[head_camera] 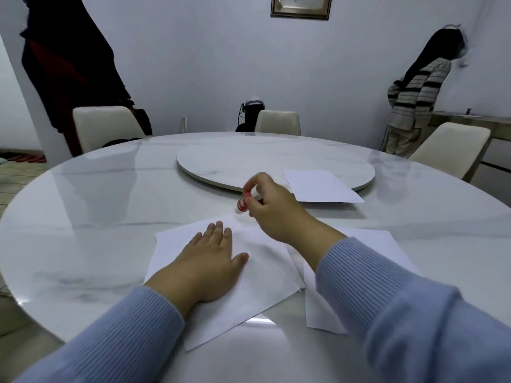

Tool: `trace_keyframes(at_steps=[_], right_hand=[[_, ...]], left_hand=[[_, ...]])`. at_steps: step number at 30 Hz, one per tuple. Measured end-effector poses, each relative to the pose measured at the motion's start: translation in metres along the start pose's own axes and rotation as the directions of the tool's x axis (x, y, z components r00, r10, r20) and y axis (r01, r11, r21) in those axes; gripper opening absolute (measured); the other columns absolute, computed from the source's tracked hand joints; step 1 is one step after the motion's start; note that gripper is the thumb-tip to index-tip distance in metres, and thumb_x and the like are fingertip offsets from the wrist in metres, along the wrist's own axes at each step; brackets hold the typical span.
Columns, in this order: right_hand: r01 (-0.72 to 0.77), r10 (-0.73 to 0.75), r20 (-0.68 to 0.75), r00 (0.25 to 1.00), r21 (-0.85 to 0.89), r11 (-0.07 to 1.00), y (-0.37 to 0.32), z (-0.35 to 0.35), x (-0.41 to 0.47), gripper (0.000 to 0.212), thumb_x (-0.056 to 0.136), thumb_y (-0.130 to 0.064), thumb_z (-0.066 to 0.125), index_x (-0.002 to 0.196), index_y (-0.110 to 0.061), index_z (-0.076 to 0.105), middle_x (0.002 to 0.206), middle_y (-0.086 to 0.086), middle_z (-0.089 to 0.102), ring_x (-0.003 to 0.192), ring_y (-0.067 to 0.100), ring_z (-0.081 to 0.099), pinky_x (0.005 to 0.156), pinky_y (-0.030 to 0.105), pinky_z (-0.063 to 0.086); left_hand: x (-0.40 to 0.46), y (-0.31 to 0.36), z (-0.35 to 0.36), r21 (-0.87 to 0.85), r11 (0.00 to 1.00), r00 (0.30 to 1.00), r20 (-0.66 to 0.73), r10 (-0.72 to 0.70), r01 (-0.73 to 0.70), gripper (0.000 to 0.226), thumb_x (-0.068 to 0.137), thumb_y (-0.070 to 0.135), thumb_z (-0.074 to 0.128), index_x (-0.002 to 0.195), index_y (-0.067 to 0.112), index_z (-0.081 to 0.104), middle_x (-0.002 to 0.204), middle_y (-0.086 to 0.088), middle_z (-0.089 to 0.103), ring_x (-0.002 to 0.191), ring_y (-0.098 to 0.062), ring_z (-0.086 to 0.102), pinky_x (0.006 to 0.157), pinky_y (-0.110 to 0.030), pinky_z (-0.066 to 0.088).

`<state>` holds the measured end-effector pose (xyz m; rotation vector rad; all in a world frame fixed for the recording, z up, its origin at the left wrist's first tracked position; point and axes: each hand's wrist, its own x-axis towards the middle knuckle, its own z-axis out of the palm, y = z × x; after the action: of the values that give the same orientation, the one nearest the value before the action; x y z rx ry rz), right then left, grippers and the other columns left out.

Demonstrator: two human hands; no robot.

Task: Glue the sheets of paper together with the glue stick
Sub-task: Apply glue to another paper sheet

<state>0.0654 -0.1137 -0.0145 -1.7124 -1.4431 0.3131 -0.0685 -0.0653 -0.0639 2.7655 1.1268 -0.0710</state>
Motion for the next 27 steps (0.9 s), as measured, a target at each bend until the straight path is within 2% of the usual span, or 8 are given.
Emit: trace_keyframes(at_steps=[3, 7, 13, 18, 21, 23, 25, 27], right_hand=[[-0.021, 0.027, 0.079, 0.997, -0.080, 0.997, 0.002, 0.013, 0.015, 0.009, 0.095, -0.019, 0.041, 0.102, -0.021, 0.047, 0.099, 0.001, 0.067, 0.093, 0.020, 0.059, 0.074, 0.032, 0.048], [-0.001, 0.023, 0.162, 0.986, -0.132, 0.991, 0.009, 0.019, 0.017, 0.007, 0.097, -0.019, 0.043, 0.102, -0.022, 0.047, 0.113, 0.006, 0.065, 0.078, 0.013, 0.054, 0.059, 0.022, 0.040], [0.033, 0.016, 0.208, 0.978, -0.230, 0.973, -0.004, -0.010, -0.006, 0.008, 0.090, -0.020, 0.048, 0.095, -0.021, 0.053, 0.074, -0.008, 0.060, 0.063, 0.011, 0.049, 0.060, 0.028, 0.041], [0.029, 0.019, 0.253, 0.967, -0.182, 0.983, -0.007, -0.033, -0.045, 0.003, 0.075, -0.024, 0.053, 0.075, -0.023, 0.056, 0.078, 0.007, 0.068, 0.062, 0.017, 0.054, 0.060, 0.032, 0.046], [-0.002, 0.036, 0.317, 0.948, -0.106, 0.994, -0.001, -0.047, -0.060, 0.012, 0.064, -0.030, 0.051, 0.070, -0.022, 0.058, 0.085, 0.019, 0.067, 0.081, 0.036, 0.066, 0.065, 0.042, 0.055], [-0.051, 0.063, 0.386, 0.920, -0.040, 0.998, 0.004, -0.058, -0.064, 0.012, 0.064, -0.023, 0.052, 0.071, -0.016, 0.058, 0.085, 0.025, 0.068, 0.075, 0.037, 0.067, 0.053, 0.030, 0.048], [-0.094, 0.025, 0.363, 0.932, 0.173, 0.980, 0.006, -0.071, -0.064, 0.005, 0.068, -0.009, 0.055, 0.071, -0.010, 0.058, 0.084, 0.042, 0.060, 0.052, 0.031, 0.061, 0.046, 0.023, 0.041], [-0.118, 0.006, 0.211, 0.978, 0.524, 0.843, 0.008, -0.083, -0.059, 0.015, 0.068, 0.006, 0.059, 0.066, -0.008, 0.055, 0.080, 0.039, 0.059, 0.052, 0.024, 0.064, 0.047, 0.022, 0.048]], left_hand=[[-0.001, 0.000, -0.002, -0.012, 1.000, 1.000, 0.014, -0.010, 0.010, 0.063, 0.099, 0.041, 0.014, 0.149, 0.009, -0.007, 0.159, -0.007, -0.013, 0.146, -0.016, -0.011, 0.119, -0.031, -0.004], [0.000, -0.001, -0.003, -0.016, 1.000, 1.000, 0.020, -0.005, 0.006, 0.062, 0.099, 0.039, 0.016, 0.149, 0.009, -0.007, 0.159, -0.007, -0.012, 0.146, -0.017, -0.011, 0.119, -0.030, -0.004], [0.003, -0.001, -0.002, -0.013, 1.000, 0.999, 0.033, -0.012, 0.012, 0.063, 0.099, 0.039, 0.016, 0.149, 0.009, -0.007, 0.159, -0.007, -0.013, 0.146, -0.016, -0.011, 0.119, -0.031, -0.004], [0.001, 0.000, -0.003, 0.000, 1.000, 0.999, 0.041, -0.019, 0.019, 0.063, 0.099, 0.039, 0.016, 0.149, 0.009, -0.007, 0.159, -0.007, -0.013, 0.146, -0.016, -0.010, 0.118, -0.031, -0.004], [0.000, 0.000, -0.004, -0.008, 1.000, 0.998, 0.051, -0.026, 0.026, 0.062, 0.099, 0.039, 0.015, 0.149, 0.010, -0.007, 0.159, -0.005, -0.013, 0.146, -0.015, -0.011, 0.118, -0.030, -0.005], [-0.001, 0.001, -0.004, -0.009, 1.000, 0.998, 0.055, -0.027, 0.028, 0.062, 0.099, 0.039, 0.015, 0.149, 0.010, -0.008, 0.159, -0.005, -0.014, 0.146, -0.014, -0.012, 0.118, -0.030, -0.005], [-0.001, 0.001, -0.005, -0.005, 1.000, 0.998, 0.053, -0.027, 0.027, 0.062, 0.099, 0.039, 0.015, 0.149, 0.010, -0.008, 0.159, -0.004, -0.014, 0.146, -0.014, -0.012, 0.118, -0.030, -0.005], [-0.002, 0.001, -0.005, -0.005, 1.000, 0.998, 0.052, -0.027, 0.027, 0.062, 0.099, 0.039, 0.015, 0.149, 0.010, -0.008, 0.159, -0.004, -0.015, 0.146, -0.014, -0.012, 0.118, -0.029, -0.005]])
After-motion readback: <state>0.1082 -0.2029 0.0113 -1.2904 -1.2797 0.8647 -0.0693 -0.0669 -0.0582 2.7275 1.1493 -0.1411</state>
